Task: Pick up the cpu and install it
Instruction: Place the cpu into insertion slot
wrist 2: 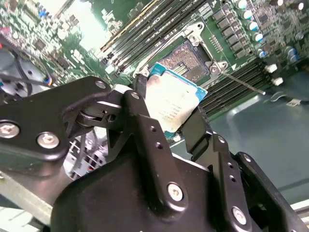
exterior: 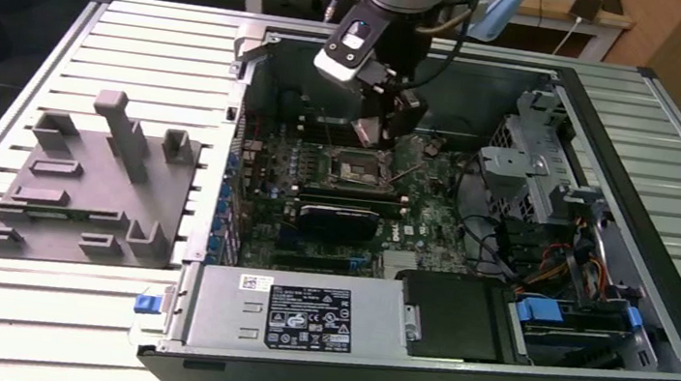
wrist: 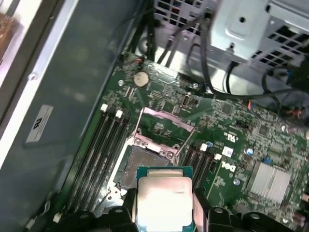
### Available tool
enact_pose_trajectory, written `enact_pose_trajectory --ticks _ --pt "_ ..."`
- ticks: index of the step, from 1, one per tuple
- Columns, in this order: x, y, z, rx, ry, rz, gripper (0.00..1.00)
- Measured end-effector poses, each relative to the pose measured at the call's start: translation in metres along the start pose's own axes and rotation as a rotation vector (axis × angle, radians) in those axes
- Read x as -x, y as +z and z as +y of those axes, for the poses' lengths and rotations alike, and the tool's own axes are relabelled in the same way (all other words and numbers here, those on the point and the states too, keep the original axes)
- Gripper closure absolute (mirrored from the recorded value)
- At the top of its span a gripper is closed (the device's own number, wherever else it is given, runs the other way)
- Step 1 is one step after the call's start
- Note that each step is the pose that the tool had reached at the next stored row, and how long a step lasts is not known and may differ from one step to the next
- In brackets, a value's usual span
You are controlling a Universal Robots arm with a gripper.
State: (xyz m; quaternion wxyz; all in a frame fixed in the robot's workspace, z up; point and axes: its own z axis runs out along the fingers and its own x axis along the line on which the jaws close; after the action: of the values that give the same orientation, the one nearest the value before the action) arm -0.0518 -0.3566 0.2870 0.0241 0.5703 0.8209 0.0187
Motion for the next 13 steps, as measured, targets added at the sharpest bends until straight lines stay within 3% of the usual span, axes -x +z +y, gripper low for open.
enact_pose_trajectory --ticks 13 --pt "0.0000 0.0002 0.0000 -0.0039 0.218 -0.0126 0.46"
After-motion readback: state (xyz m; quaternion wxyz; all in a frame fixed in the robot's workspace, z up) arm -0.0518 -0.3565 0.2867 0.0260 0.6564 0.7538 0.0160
